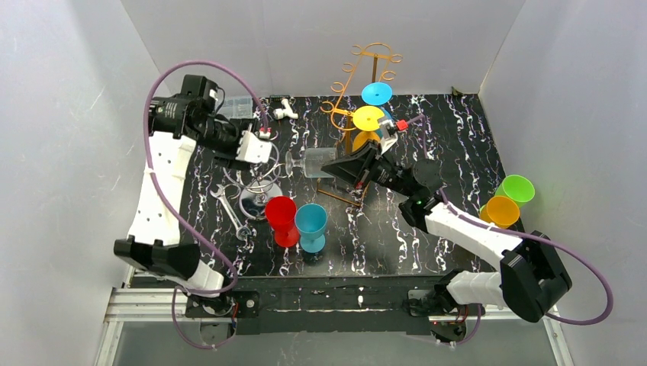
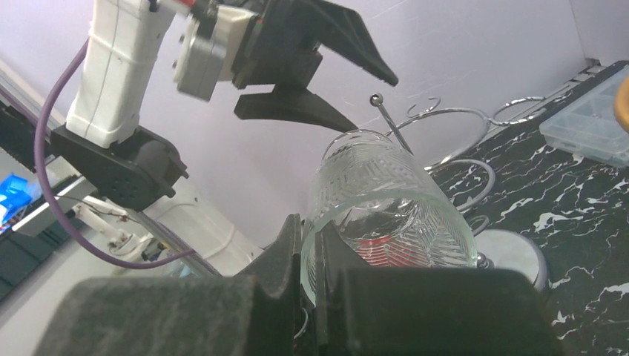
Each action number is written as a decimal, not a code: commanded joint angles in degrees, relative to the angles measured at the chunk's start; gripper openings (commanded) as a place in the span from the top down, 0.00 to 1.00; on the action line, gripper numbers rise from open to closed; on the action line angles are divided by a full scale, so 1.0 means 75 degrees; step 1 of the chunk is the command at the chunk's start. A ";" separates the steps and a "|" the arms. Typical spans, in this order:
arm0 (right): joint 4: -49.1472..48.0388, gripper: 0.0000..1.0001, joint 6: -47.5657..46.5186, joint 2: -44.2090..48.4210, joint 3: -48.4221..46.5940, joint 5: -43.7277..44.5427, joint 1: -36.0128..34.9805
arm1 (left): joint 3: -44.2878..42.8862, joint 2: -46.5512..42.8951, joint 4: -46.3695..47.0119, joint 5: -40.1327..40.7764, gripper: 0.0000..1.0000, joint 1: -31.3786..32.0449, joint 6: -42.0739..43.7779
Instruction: Place the wine glass upside down on the wine glass rack
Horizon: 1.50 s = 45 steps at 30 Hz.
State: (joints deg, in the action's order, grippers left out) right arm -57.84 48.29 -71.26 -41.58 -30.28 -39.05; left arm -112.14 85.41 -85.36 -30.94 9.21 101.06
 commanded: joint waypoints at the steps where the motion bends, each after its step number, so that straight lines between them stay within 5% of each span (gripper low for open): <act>1: -0.1198 0.99 0.0325 0.0378 0.0075 0.0363 0.0027 | -0.0714 0.0563 -0.0582 -0.0865 0.40 0.0027 -0.2012; 15: -0.1468 0.99 0.0614 0.0559 0.0412 0.0547 0.0038 | 0.0898 0.0262 0.0295 -0.2982 0.35 -0.1550 -0.4479; 19: -0.1800 0.99 0.0827 0.0511 0.0552 0.0654 0.0050 | 0.2050 -0.0267 0.1377 -0.3625 0.32 -0.1823 -0.5436; 24: -0.2206 0.99 0.1168 0.0440 0.0711 0.0741 0.0062 | 0.3381 -0.1067 0.4145 -0.4249 0.33 -0.1861 -0.7694; 28: -0.2186 0.99 0.1190 0.0539 0.0762 0.0800 0.0062 | 0.3495 -0.0996 0.4517 -0.4440 0.36 -0.1871 -0.8117; 35: -0.2083 0.99 0.1245 0.0682 0.0787 0.0797 0.0082 | 0.4494 -0.1396 0.5836 -0.4463 0.54 -0.2077 -0.8925; 39: -0.1983 0.99 0.1233 0.0746 0.0786 0.0802 0.0131 | 0.4715 -0.1457 0.5957 -0.4546 0.56 -0.2104 -0.8990; 45: -0.1955 0.99 0.1275 0.0766 0.0851 0.0826 0.0156 | 0.4884 -0.1443 0.6608 -0.4830 1.00 -0.2141 -0.9403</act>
State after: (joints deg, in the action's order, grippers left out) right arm -66.22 57.12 -67.83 -34.81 -25.80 -38.22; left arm -75.99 76.38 -38.26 -62.41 -6.37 34.54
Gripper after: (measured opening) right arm 0.092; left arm 0.118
